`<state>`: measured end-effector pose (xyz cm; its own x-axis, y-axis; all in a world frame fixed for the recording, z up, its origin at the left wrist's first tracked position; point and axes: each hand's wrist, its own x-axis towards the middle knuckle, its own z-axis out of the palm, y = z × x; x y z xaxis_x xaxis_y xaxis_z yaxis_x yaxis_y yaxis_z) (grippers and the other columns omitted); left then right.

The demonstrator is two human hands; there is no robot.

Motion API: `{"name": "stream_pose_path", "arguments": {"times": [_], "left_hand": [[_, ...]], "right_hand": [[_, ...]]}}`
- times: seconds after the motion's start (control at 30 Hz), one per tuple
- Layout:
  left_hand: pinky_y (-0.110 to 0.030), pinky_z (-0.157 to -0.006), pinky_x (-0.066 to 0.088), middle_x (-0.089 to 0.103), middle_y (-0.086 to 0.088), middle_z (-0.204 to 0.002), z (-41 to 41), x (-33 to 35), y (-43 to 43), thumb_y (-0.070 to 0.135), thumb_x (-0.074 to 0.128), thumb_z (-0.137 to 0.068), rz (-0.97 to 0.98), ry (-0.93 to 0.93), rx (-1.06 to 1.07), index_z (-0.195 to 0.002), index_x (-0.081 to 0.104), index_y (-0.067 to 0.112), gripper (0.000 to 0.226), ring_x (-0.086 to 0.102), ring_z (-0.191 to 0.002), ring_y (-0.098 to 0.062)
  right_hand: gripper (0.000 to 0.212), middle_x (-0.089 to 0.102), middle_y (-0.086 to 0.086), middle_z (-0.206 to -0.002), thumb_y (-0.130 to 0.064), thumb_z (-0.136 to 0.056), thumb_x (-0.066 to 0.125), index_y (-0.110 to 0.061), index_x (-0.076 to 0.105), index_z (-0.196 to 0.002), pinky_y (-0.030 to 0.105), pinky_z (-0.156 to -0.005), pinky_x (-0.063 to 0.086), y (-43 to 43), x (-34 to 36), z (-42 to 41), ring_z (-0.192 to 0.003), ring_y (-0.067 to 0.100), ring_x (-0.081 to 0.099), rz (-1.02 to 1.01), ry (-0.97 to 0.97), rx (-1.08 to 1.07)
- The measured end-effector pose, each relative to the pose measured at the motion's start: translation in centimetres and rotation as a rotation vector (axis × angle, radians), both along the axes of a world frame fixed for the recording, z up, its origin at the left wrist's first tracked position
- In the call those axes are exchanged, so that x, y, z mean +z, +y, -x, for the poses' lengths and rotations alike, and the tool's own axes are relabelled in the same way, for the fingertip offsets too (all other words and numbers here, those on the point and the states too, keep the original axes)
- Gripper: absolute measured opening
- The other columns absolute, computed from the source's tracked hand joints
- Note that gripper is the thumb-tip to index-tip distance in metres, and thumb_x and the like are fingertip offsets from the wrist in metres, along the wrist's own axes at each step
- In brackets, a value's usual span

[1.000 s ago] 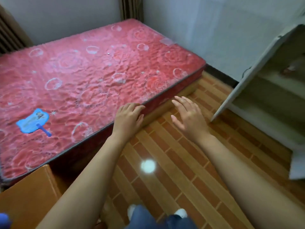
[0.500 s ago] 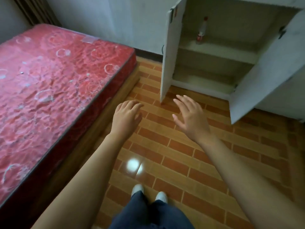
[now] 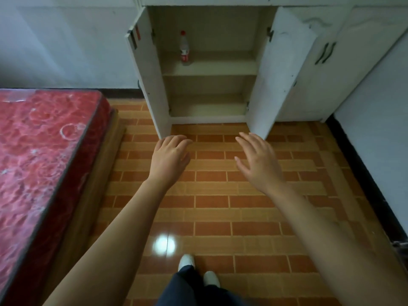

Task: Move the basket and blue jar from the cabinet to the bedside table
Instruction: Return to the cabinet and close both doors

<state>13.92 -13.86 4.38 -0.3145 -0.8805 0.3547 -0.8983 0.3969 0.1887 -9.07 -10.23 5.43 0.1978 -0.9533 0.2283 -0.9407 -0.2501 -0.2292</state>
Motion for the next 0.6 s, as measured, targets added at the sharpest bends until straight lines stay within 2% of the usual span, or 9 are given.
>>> {"name": "stream_pose_path", "arguments": {"times": [0.6], "left_hand": [[-0.042, -0.097, 0.037, 0.061, -0.009, -0.117, 1.5, 0.1, -12.4, 0.019, 0.059, -0.087, -0.019, -0.040, -0.135, -0.115, 0.060, 0.011, 0.029, 0.052, -0.111, -0.029]], "right_hand": [[0.048, 0.039, 0.011, -0.145, -0.025, -0.093, 0.049, -0.008, 0.038, -0.137, 0.042, -0.111, 0.021, -7.4, 0.0, 3.8, -0.137, 0.028, 0.029, -0.024, -0.032, -0.281]]}}
